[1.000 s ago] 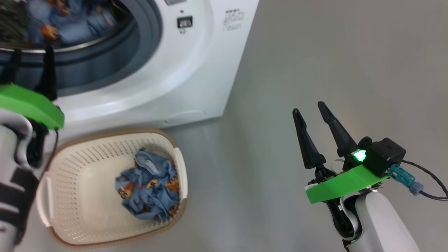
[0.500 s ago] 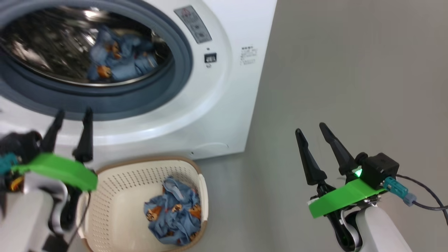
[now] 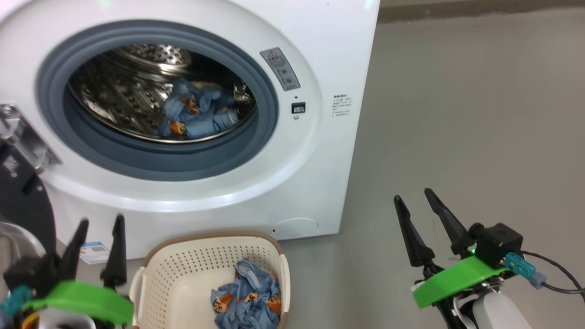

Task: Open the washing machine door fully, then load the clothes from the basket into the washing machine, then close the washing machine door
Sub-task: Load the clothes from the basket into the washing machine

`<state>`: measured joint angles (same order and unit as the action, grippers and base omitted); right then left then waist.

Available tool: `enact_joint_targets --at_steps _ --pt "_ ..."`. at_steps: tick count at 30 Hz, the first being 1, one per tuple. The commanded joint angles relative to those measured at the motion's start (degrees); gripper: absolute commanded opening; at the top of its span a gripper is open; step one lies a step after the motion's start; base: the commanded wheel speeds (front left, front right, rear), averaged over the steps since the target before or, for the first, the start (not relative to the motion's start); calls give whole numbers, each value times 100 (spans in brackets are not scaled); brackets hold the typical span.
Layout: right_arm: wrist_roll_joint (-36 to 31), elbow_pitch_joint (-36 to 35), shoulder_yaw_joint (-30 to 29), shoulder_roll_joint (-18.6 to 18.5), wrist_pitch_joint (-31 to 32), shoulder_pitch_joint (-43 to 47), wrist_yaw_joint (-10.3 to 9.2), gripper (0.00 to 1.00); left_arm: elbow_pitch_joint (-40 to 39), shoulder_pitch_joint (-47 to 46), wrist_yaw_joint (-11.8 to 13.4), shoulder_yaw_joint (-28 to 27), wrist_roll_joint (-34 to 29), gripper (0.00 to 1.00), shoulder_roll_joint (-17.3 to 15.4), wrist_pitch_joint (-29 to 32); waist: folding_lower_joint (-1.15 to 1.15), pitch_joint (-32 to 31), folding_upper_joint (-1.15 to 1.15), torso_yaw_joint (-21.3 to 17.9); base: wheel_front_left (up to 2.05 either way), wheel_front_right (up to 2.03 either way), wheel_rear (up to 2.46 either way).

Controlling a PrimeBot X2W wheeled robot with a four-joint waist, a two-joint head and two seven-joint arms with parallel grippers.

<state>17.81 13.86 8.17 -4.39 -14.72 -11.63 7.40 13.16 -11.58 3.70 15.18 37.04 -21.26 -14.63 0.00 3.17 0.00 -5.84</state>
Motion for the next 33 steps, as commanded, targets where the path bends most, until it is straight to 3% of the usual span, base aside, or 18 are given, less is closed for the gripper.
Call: enact_joint_targets --at_steps 1,11,33 --pt "33 -120 115 -43 -28 23 9 100 -211 48 52 -316 -37 100 -122 -37 0 -145 0 85 0 0 0" --pt "138 -151 66 -210 -28 230 9 100 -851 980 145 -720 -270 100 130 -37 0 -281 0 129 0 0 0" --pt "80 -177 -27 -225 -28 234 9 100 -931 1025 145 -739 -579 100 300 -37 0 -267 0 153 0 0 0"
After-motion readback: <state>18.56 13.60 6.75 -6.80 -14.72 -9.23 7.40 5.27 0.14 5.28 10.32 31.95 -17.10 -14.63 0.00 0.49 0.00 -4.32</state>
